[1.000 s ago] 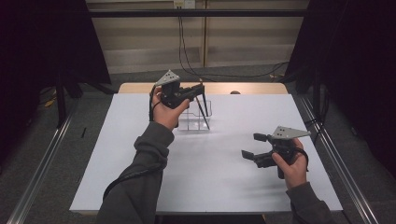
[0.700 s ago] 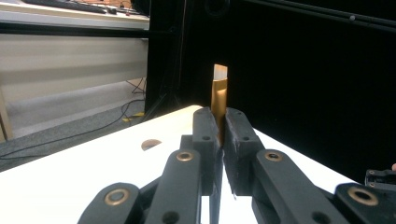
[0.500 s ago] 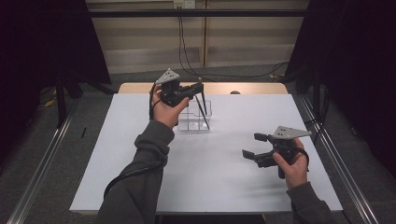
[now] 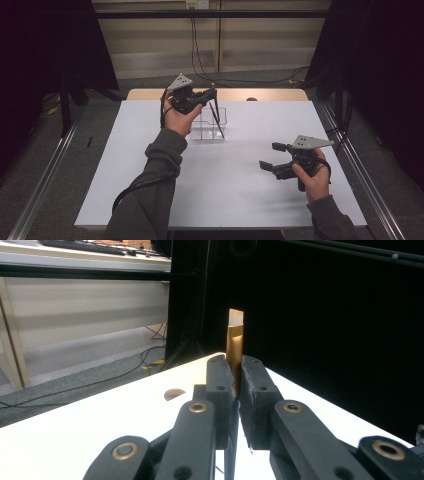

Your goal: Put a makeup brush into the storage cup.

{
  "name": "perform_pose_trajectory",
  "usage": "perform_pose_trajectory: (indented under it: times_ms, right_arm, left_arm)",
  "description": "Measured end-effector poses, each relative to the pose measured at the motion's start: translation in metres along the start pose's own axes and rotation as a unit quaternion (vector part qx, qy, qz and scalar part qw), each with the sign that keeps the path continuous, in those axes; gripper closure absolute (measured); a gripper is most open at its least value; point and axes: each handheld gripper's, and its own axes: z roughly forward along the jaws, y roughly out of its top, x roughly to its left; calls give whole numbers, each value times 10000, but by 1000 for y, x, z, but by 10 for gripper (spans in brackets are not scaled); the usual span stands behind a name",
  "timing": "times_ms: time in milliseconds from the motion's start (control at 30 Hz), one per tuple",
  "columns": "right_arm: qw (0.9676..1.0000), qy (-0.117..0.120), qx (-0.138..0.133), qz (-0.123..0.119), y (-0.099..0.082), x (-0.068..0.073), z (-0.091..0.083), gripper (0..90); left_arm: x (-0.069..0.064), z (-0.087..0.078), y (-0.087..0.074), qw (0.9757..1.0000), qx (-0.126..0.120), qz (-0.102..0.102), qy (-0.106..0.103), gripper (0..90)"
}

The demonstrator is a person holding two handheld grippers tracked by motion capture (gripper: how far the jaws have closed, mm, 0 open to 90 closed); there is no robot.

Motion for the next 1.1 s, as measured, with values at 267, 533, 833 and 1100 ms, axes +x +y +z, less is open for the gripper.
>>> perform_pose_trajectory:
  times_ms: [267, 533, 833, 1100]
  right_arm:
    - [10000, 30, 6, -23, 0, 0, 0, 90]
    - [10000, 10, -8, -15, 0, 0, 0, 90]
    - [10000, 17, -20, -16, 0, 0, 0, 90]
    - [10000, 44, -25, -17, 0, -1, -1, 90]
  left_arm:
    - [1, 1, -5, 9998, 80, 22, 153, 839]
    - [2, 2, -10, 9996, 130, 56, 229, 839]
    - [1, 4, -15, 9995, 188, 142, 232, 838]
    - [1, 4, -20, 9988, 296, 242, 315, 838]
